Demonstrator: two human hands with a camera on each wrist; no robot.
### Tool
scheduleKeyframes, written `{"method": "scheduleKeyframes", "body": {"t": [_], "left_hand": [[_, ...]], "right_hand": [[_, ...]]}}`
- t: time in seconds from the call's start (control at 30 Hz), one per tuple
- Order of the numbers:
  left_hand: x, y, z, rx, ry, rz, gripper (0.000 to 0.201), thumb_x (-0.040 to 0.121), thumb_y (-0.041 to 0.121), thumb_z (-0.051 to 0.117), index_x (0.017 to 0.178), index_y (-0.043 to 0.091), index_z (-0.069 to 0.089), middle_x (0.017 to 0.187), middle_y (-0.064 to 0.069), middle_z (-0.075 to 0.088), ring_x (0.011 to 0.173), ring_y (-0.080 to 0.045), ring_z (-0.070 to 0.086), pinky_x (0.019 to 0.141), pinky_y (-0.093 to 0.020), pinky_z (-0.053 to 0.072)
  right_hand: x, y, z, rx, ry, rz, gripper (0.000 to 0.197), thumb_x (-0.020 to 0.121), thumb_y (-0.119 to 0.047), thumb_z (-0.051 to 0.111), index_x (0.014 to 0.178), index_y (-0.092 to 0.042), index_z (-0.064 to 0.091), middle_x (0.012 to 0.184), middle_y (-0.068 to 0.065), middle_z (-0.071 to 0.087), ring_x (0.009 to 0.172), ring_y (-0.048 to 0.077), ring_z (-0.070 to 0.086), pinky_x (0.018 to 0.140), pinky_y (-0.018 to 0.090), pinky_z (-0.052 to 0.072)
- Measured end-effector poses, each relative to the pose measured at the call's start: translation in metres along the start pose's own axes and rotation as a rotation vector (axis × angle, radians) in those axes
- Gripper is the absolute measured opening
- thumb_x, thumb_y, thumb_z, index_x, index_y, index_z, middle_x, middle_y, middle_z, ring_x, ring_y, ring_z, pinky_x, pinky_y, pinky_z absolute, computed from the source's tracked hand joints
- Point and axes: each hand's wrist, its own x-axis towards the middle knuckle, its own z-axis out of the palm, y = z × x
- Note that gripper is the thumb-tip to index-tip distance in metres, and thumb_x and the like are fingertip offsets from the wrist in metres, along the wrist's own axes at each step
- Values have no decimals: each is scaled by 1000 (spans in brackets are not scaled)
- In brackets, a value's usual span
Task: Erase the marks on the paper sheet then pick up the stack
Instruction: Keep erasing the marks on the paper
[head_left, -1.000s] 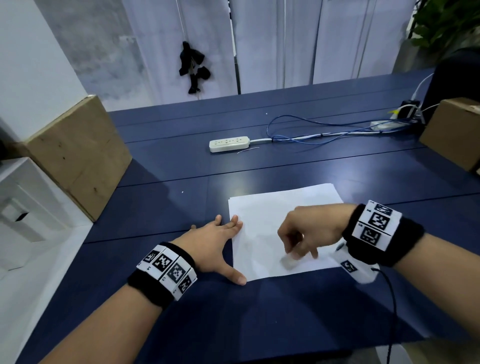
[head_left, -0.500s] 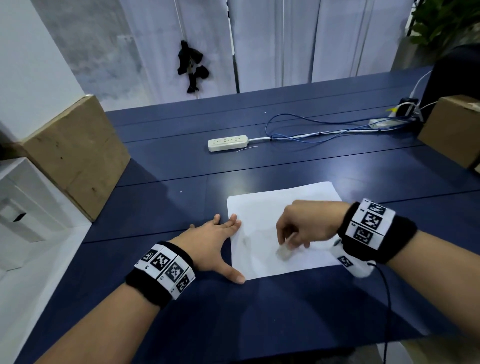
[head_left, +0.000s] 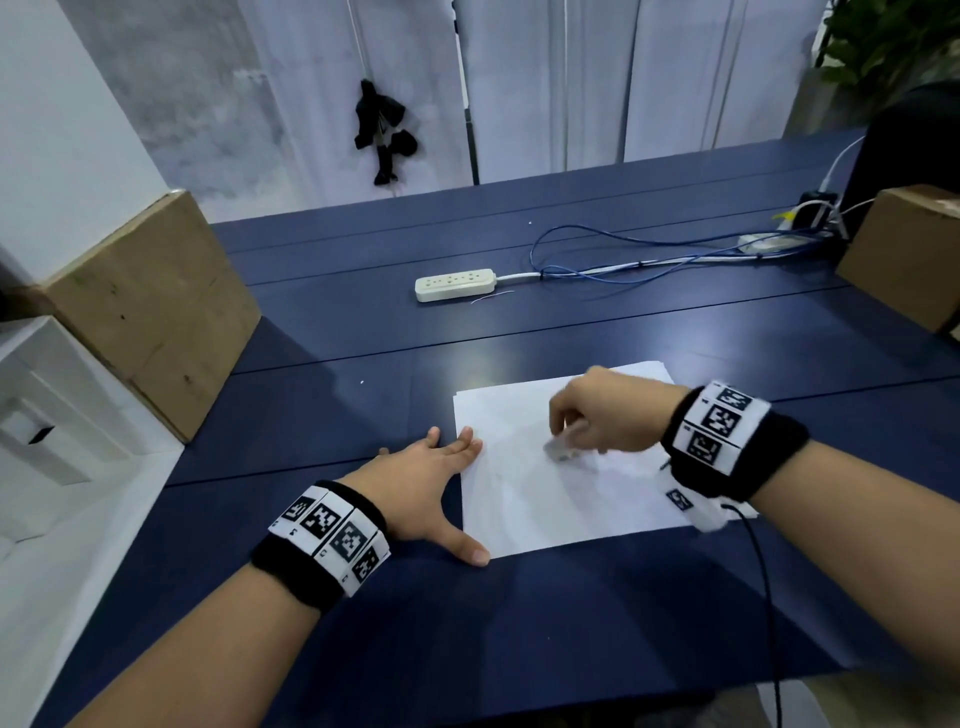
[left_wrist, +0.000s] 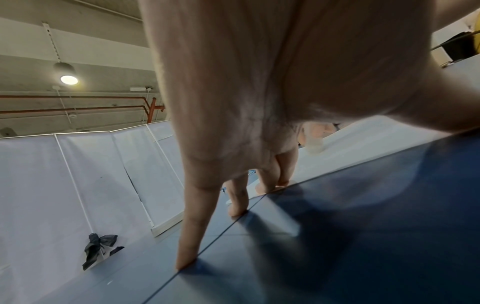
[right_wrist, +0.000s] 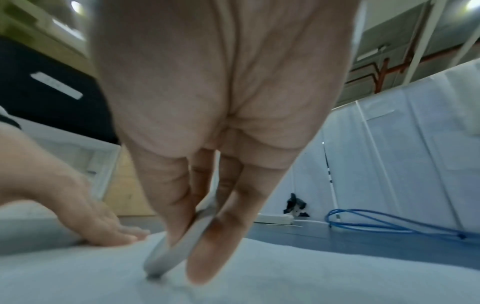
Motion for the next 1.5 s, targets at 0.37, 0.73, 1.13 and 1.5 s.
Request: {"method": "scheduleKeyframes", "body": {"t": [0.37, 0.73, 1.13, 1.5], "left_hand": [[1, -2, 2, -9, 10, 8, 138, 56, 86, 69, 159, 35, -7, 163, 25, -13, 153, -14, -11, 115, -70, 13], [0, -1, 2, -12, 8, 5, 138, 57, 86, 70, 159, 34, -7, 162, 26, -14, 153, -14, -12, 115, -70, 12], [-1, -1, 2, -12, 9, 4, 138, 56, 86, 70, 159, 34, -7, 163, 25, -14, 153, -14, -11, 115, -70, 12], [-1, 0, 1, -6, 9, -1, 138, 57, 85, 70, 159, 34, -7, 163, 25, -14, 153, -14, -11, 115, -69, 11]], "right_hand": [[-12, 0, 6, 68, -139, -40, 25, 84, -45, 70, 94, -22, 71, 79, -1, 74, 59, 10, 70, 67, 30, 57], [-19, -4, 7, 86, -237, -54, 23, 84, -43, 72, 95, -22, 72, 83, -3, 75, 61, 9, 71, 70, 27, 58], [-22, -2, 10, 130, -247, -62, 23, 84, -45, 74, 94, -24, 72, 81, -6, 75, 58, 6, 70, 69, 20, 54], [-29, -5, 10, 137, -284, -80, 23, 83, -44, 75, 93, -24, 73, 80, -9, 74, 59, 7, 70, 73, 25, 58]]}}
